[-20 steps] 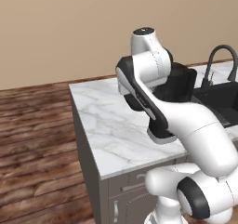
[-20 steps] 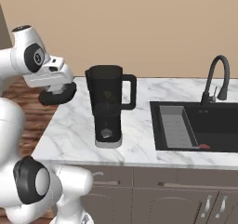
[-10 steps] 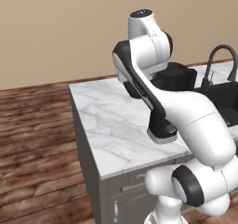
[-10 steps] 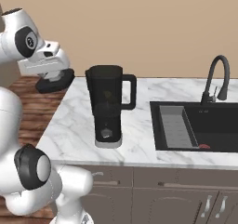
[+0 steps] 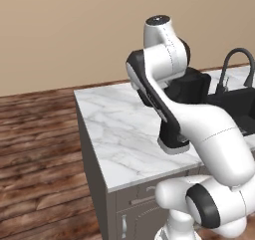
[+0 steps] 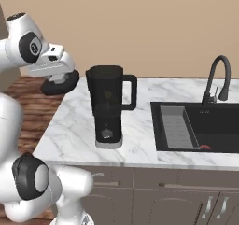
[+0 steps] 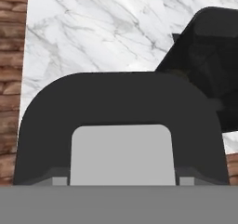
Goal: Grab the garlic and lemon wedge from the fridge, place them in the blender, close the lid, and turn on the blender to create a marinade.
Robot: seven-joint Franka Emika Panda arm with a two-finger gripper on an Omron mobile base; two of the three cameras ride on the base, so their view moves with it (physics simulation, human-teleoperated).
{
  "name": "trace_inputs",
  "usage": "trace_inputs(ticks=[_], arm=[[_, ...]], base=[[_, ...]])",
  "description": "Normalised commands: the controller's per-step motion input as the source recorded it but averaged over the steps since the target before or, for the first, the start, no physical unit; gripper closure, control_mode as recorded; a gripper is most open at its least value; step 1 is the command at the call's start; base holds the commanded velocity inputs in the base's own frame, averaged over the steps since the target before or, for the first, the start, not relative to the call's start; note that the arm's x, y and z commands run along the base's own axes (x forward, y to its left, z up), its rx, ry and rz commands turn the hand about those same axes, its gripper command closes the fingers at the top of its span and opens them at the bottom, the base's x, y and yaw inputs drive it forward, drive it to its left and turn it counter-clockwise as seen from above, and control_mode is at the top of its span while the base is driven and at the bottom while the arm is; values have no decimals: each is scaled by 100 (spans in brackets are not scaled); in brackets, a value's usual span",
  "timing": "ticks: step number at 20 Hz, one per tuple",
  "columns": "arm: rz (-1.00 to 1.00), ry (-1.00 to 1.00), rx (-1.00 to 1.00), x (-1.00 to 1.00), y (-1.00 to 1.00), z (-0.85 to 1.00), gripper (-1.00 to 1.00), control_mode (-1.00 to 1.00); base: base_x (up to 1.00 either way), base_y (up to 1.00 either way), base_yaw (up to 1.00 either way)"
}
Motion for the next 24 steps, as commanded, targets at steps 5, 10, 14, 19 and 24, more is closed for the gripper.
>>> trace_inputs(ticks=[5, 10, 14, 19, 24], arm=[[-3, -6, 0, 0, -33, 7, 100, -100], [-1, -3, 0, 0, -27, 31, 100, -100], [0, 0, 0, 8, -19, 47, 100, -100], [0, 0, 0, 11, -14, 51, 100, -100], [-1, 1, 0, 11, -18, 25, 100, -100]], base=[[0, 0, 0], [0, 0, 0], [0, 0, 0], [0, 0, 0], [0, 0, 0]])
